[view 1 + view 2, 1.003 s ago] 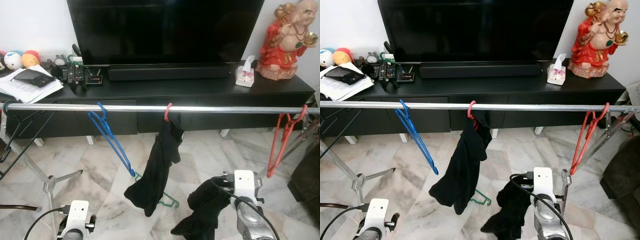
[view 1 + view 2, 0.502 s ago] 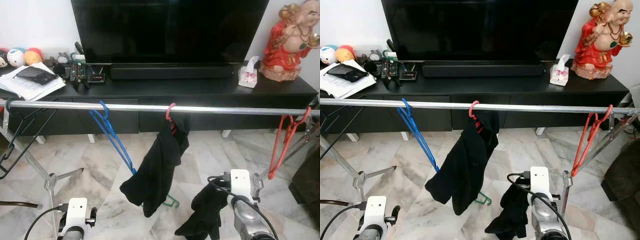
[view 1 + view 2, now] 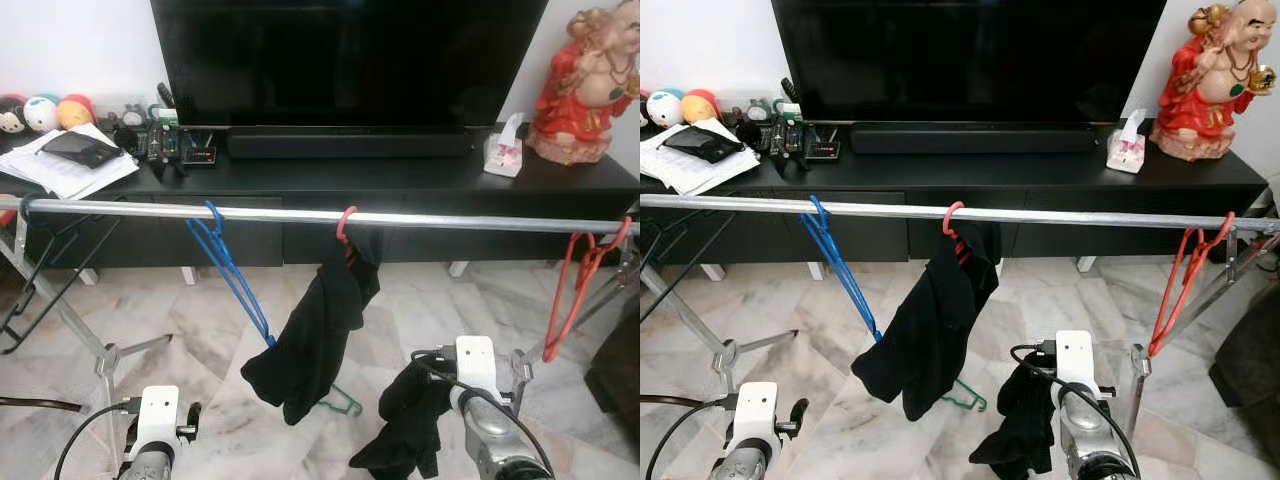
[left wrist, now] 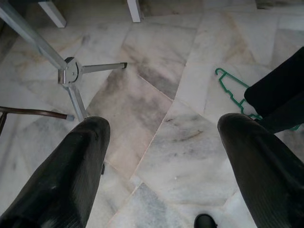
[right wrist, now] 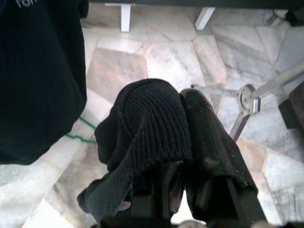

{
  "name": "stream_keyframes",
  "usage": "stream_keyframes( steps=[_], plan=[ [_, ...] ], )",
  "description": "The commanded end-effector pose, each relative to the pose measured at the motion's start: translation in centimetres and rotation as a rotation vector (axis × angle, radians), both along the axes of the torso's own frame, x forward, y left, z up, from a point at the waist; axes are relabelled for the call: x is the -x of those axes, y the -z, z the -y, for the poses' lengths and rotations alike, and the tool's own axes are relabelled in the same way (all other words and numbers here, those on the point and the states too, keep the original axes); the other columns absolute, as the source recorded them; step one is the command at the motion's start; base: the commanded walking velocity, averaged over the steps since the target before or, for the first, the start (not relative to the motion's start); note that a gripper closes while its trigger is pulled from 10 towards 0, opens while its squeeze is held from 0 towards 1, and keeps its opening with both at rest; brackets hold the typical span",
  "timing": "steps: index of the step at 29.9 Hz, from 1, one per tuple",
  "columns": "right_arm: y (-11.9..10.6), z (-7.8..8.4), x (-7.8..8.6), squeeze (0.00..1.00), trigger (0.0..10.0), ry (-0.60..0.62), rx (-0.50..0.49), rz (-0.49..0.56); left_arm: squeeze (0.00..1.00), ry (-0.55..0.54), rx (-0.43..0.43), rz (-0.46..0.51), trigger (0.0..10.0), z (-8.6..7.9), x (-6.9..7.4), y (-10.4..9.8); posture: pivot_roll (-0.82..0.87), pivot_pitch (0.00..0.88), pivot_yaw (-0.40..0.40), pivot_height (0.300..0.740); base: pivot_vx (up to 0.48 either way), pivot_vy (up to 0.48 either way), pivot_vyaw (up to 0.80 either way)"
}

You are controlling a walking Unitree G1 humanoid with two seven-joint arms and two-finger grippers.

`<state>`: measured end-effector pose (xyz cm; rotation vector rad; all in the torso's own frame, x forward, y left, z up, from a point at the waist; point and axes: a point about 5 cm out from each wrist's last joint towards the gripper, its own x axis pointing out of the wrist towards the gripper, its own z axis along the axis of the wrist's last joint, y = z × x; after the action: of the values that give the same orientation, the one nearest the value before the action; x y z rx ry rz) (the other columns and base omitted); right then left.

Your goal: Hang hanger

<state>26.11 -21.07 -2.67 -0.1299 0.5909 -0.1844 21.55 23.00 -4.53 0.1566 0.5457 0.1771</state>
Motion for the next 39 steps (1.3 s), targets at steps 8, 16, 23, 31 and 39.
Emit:
stream_keyframes(
  steps=[8, 16, 23, 31, 39],
  plan=[
    [0.2, 0.3, 0.2, 0.0, 10.0, 0.025, -0.014, -0.021, 0.0, 0.126, 0.029, 0.303, 10.0, 2.5, -4.9, -4.6, -0.06, 0.0, -0.031, 0.74, 0.0, 0.0, 0.0],
    [0.3, 0.4, 0.3, 0.0, 10.0, 0.021, -0.008, -0.031, 0.0, 0.155, 0.036, 0.453, 10.0, 3.6, -7.5, -7.5, -0.06, 0.0, -0.043, 0.74, 0.0, 0.0, 0.0],
    [0.0, 0.8, 0.0, 0.0, 10.0, 0.018, 0.002, -0.014, 0.0, 0.161, 0.0, 0.563, 10.0, 4.8, -6.5, -8.6, -0.09, 0.0, -0.039, 0.74, 0.0, 0.0, 0.0],
    [0.4, 0.8, 0.6, 0.0, 10.0, 0.0, 0.005, -0.037, 0.0, 0.115, -0.028, 0.598, 10.0, 3.5, -2.9, -8.7, -0.03, 0.0, -0.08, 0.74, 0.0, 0.0, 0.0],
    [0.6, 0.2, 0.6, 0.0, 10.0, -0.043, 0.007, -0.048, 0.0, 0.096, -0.017, 0.549, 10.0, 3.6, -3.8, -9.2, -0.01, 0.0, -0.089, 0.74, 0.0, 0.0, 0.0]
  ],
)
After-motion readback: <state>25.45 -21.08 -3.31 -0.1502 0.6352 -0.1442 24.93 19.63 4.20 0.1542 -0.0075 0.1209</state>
